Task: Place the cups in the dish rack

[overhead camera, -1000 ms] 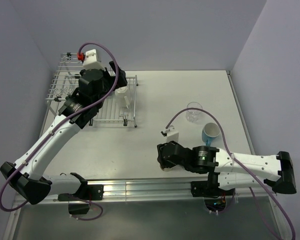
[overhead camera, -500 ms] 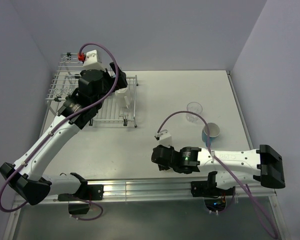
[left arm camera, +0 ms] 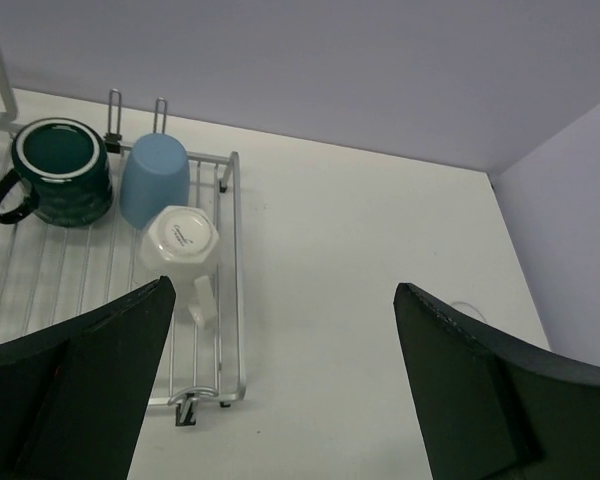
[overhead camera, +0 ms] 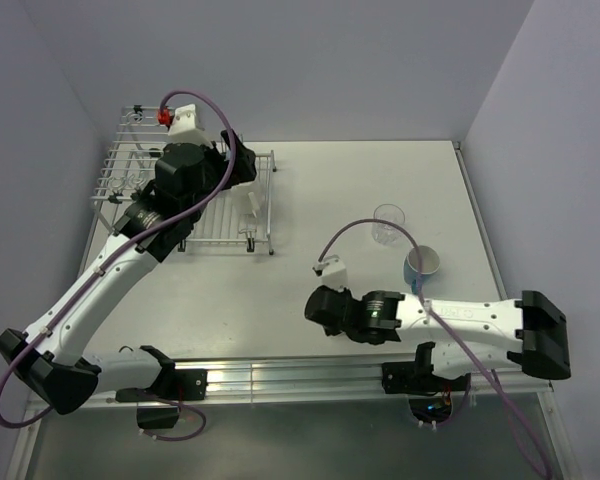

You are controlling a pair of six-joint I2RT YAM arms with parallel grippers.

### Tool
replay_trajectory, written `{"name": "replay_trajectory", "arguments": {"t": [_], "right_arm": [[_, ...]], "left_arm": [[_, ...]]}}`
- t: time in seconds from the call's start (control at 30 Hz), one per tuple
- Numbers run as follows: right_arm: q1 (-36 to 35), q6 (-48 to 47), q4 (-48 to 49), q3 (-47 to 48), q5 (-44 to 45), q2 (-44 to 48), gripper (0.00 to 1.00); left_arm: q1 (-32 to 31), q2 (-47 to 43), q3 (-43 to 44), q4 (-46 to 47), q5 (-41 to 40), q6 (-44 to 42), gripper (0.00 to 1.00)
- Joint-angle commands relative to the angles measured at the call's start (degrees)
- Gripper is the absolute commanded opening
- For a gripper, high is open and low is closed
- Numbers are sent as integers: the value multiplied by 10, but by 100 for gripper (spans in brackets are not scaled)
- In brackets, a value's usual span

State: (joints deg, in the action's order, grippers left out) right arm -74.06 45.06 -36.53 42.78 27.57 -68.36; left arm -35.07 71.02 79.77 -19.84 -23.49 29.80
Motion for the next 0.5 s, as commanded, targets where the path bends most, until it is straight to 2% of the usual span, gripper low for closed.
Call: {"name": "replay_trajectory", "arguments": {"t": [0.0, 0.07, 0.17, 0.2, 0.27, 0.33, 0.47], "right_arm": [[36, -26, 3, 50, 28, 104, 0], [93, -59, 31, 56, 7, 155, 0], [202, -95, 93, 58, -86, 248, 0], [231, -100, 118, 61, -134, 279, 0], [296, -103, 137, 68, -176, 294, 0], [323, -96, 167, 75, -224, 300, 0], [365, -74, 239, 70, -310, 286, 0]], "left_arm": [[-1, -26, -14, 17, 55, 15, 99], [4, -34, -29, 27, 90, 25, 99], [25, -43, -51, 54, 191, 52, 99], [33, -46, -59, 76, 249, 60, 99], [50, -49, -83, 106, 313, 87, 99], [58, -47, -100, 148, 399, 113, 99], [60, -29, -126, 223, 500, 159, 99]]}}
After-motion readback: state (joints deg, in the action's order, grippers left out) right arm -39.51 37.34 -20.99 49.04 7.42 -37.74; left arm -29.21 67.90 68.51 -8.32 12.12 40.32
